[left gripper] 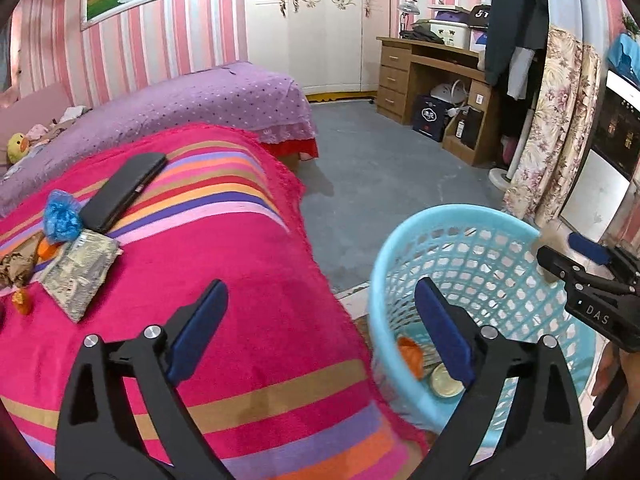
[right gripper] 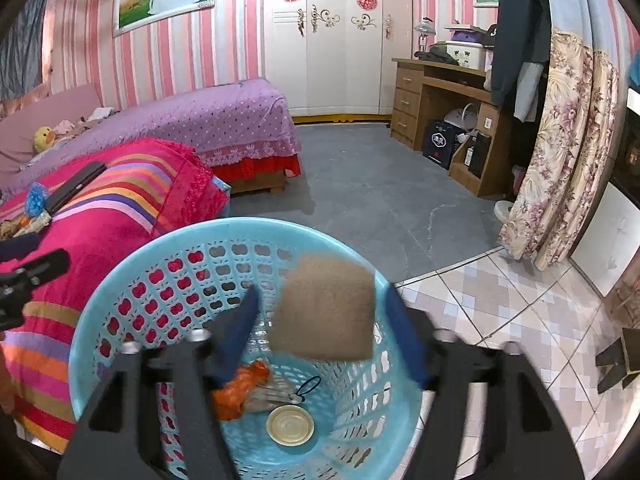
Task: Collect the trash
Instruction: 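Open both grippers to drop the orange bag and paper tube into the basket, then move both grippers back over the bedspread toward the remaining trash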
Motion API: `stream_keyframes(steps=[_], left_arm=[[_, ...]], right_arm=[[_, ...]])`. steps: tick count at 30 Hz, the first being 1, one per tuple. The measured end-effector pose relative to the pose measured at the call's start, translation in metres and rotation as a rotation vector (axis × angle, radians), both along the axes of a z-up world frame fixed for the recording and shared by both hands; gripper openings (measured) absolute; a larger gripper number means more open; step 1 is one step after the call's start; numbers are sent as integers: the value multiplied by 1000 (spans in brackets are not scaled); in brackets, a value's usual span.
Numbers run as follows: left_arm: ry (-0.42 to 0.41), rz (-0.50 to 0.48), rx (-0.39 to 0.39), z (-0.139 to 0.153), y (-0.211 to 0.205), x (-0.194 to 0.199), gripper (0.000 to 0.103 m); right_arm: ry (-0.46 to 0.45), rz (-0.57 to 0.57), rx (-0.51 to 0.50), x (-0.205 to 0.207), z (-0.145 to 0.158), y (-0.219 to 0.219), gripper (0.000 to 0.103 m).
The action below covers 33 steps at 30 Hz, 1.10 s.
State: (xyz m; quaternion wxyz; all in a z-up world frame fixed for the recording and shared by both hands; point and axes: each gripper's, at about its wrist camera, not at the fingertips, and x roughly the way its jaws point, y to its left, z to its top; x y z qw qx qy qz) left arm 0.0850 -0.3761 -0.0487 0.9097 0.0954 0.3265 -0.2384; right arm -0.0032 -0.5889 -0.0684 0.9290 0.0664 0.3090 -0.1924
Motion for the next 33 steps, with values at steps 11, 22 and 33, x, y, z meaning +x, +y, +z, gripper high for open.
stream_keyframes(steps=[11,22,33], left_arm=[[-10,57,-30,11,42,6,95],[-74,179,-20,34,129,13,97],[-86,327,21,35,239,31,97]], right_arm=[[-27,-72,-7,3,17,12,98],[-97,6,5,32,41,75,98],[-117,127,23,76,48,159,98]])
